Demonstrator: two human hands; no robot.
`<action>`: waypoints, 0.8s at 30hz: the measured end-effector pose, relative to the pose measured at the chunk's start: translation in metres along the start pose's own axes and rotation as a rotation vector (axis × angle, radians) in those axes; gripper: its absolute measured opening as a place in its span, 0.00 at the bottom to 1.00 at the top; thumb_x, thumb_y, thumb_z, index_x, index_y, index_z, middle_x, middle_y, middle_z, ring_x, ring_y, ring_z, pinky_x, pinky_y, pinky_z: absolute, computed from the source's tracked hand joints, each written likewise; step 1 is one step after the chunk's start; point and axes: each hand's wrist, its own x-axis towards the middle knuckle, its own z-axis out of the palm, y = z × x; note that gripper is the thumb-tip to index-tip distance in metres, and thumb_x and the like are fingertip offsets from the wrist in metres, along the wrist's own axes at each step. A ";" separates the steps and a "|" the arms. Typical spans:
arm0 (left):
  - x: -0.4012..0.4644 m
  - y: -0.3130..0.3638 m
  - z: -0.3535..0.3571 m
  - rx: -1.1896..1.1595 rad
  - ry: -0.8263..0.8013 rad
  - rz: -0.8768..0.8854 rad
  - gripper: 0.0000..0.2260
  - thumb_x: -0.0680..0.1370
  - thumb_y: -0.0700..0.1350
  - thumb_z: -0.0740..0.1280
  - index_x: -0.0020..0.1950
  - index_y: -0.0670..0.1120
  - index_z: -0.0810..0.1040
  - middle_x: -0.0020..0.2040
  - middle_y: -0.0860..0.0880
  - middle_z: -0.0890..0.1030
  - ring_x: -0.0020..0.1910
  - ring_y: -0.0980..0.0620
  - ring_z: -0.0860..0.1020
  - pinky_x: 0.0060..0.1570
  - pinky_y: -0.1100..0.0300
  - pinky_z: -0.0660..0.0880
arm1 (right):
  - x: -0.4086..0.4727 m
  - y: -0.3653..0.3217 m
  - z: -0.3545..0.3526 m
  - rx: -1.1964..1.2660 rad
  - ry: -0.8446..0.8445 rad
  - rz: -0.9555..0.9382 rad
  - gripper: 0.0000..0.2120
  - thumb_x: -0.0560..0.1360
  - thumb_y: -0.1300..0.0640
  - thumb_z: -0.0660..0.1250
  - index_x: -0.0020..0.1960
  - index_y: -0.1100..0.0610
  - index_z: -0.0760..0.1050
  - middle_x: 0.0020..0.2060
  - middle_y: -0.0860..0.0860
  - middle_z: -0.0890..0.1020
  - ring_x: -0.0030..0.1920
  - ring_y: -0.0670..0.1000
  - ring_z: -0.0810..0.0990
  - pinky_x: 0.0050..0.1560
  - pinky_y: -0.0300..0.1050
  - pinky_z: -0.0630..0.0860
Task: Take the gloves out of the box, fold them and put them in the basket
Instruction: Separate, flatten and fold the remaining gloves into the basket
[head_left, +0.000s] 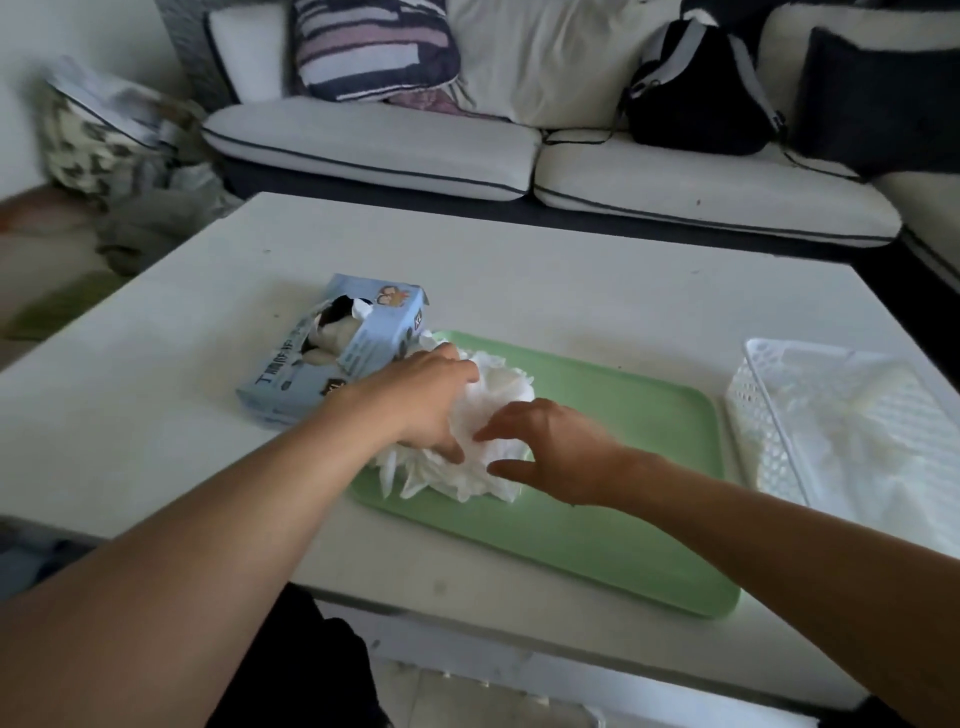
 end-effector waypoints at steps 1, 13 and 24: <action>0.000 -0.001 -0.001 -0.012 0.022 0.002 0.45 0.66 0.57 0.82 0.77 0.51 0.65 0.71 0.51 0.66 0.70 0.49 0.69 0.65 0.48 0.72 | 0.001 0.000 0.000 -0.019 0.017 0.005 0.14 0.76 0.45 0.70 0.61 0.46 0.80 0.63 0.44 0.79 0.59 0.51 0.78 0.58 0.49 0.76; 0.006 0.012 -0.001 -0.259 0.084 0.073 0.41 0.68 0.50 0.82 0.77 0.53 0.66 0.73 0.52 0.73 0.69 0.51 0.73 0.64 0.54 0.73 | 0.019 -0.009 -0.004 0.719 0.225 0.390 0.06 0.72 0.56 0.77 0.43 0.58 0.85 0.36 0.51 0.85 0.34 0.43 0.80 0.38 0.41 0.79; 0.010 -0.006 -0.002 -0.251 0.110 0.053 0.37 0.71 0.47 0.80 0.76 0.52 0.68 0.71 0.48 0.76 0.67 0.49 0.76 0.64 0.53 0.74 | 0.018 0.001 -0.026 1.166 0.255 0.597 0.06 0.79 0.62 0.64 0.43 0.61 0.76 0.40 0.59 0.83 0.38 0.53 0.84 0.39 0.45 0.80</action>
